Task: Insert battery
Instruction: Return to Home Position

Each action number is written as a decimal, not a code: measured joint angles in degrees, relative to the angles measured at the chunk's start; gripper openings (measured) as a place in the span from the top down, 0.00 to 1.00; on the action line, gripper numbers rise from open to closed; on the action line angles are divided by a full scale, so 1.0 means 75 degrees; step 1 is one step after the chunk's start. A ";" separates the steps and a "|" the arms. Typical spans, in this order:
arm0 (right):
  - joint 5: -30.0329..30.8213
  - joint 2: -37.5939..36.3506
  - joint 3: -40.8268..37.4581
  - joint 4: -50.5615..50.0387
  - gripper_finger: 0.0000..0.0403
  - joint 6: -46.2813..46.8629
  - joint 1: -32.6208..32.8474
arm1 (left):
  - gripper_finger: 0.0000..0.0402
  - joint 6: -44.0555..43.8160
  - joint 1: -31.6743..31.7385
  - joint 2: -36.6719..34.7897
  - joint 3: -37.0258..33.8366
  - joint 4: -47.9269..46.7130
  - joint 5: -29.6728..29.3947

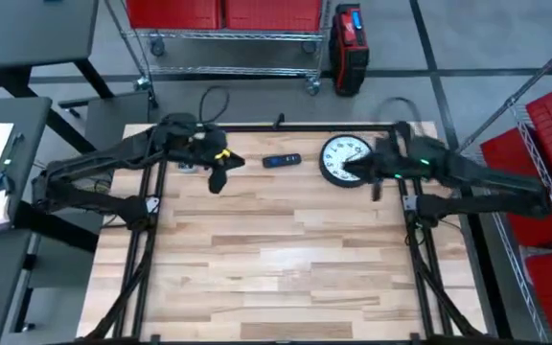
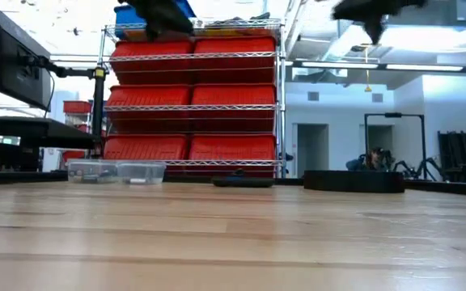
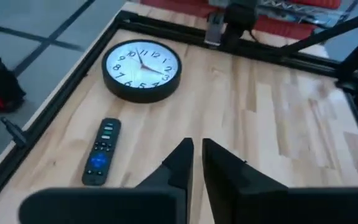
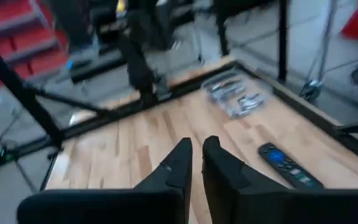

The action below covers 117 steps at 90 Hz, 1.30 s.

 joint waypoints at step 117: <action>0.0026 -0.4103 -0.5297 0.2187 0.94 -0.1650 0.0003 | 0.97 -0.0352 -0.0551 -0.0603 -0.0901 -0.0162 0.1748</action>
